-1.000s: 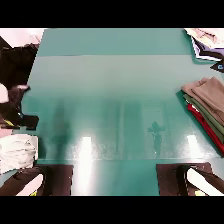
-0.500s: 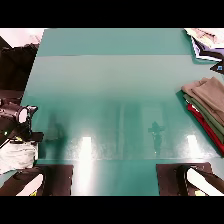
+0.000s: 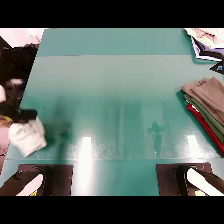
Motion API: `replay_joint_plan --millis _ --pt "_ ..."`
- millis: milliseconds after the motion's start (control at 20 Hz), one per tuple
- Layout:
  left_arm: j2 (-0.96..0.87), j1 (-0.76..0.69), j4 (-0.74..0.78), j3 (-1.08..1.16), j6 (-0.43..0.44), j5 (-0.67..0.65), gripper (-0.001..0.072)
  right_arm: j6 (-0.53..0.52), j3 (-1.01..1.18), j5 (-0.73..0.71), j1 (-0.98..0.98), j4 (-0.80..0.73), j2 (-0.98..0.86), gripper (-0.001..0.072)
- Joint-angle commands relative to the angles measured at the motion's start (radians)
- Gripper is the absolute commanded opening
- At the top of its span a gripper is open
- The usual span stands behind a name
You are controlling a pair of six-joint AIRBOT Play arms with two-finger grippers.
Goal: Fold the shirts.
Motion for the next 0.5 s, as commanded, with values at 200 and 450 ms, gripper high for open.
replay_joint_plan --millis 200,450 --pt "0.001 -0.002 -0.661 0.564 0.086 0.011 0.0027 0.001 0.001 -0.001 0.001 0.005 0.0 0.0021" --pt "-0.048 -0.033 -0.931 0.614 0.183 0.144 0.0026 0.001 0.001 0.0 0.001 0.005 0.0 0.002"
